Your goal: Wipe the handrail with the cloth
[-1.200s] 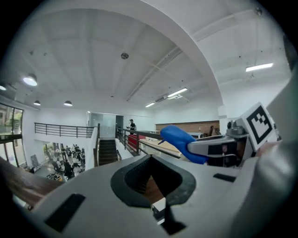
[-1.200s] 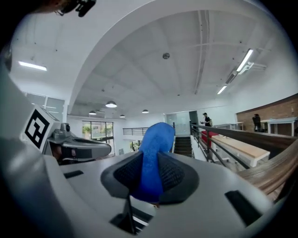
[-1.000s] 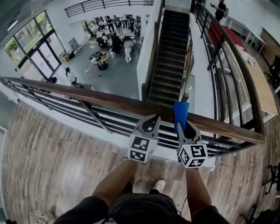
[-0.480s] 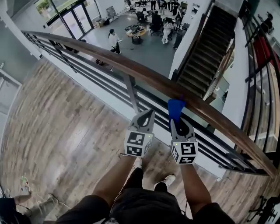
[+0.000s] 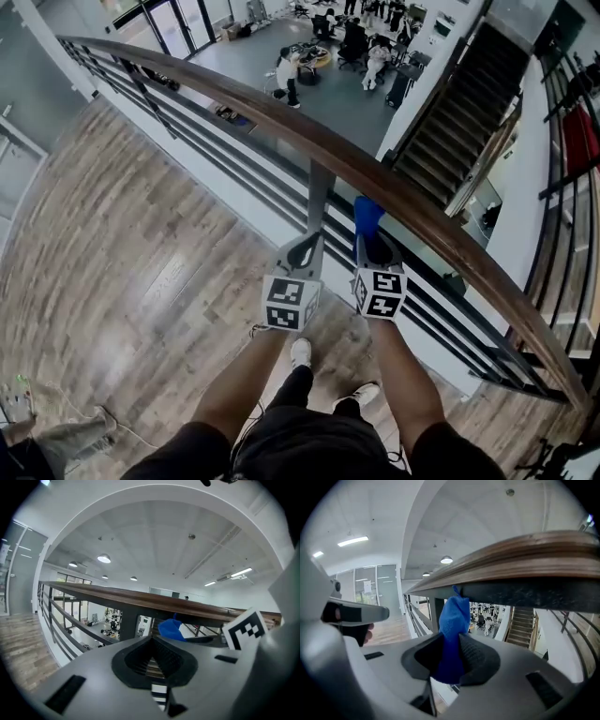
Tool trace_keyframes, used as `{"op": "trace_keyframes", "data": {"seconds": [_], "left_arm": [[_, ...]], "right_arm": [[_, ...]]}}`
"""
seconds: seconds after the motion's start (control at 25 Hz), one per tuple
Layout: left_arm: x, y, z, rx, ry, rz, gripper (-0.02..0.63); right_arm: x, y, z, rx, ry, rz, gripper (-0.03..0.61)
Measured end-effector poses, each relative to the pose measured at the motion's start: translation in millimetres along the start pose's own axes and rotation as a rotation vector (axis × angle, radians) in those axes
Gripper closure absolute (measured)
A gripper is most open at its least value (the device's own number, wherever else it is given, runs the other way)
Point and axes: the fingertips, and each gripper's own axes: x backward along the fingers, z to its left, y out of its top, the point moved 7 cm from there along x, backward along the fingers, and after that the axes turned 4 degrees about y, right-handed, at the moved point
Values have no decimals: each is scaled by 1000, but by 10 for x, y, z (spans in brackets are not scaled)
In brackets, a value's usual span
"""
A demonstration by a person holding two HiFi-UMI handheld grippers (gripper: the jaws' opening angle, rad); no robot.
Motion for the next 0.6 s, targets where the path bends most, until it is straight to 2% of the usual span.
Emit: {"op": "trace_keyframes", "data": {"seconds": [0.28, 0.6], "left_arm": [[-204, -63, 558, -32, 42, 32, 611], [-190, -245, 866, -23, 67, 69, 611]], "right_arm": [[-775, -19, 80, -85, -68, 69, 479], [-1376, -73, 190, -92, -113, 133, 479]]}}
